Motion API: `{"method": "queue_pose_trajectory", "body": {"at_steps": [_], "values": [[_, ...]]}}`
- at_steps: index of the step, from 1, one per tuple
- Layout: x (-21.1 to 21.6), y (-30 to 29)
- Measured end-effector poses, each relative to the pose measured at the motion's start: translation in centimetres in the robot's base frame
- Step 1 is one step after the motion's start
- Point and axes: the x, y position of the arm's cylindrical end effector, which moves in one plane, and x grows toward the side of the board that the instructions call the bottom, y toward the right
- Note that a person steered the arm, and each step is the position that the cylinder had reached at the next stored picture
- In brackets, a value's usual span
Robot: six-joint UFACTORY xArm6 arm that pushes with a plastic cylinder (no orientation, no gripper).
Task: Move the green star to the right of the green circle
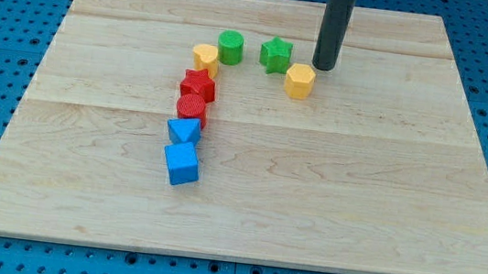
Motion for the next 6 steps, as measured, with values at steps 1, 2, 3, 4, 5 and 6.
{"method": "queue_pose_trajectory", "body": {"at_steps": [1, 2, 3, 4, 5, 6], "values": [[0.0, -1.5], [0.0, -1.7], [0.0, -2.6], [0.0, -4.1], [0.0, -4.3], [0.0, -5.5]]}}
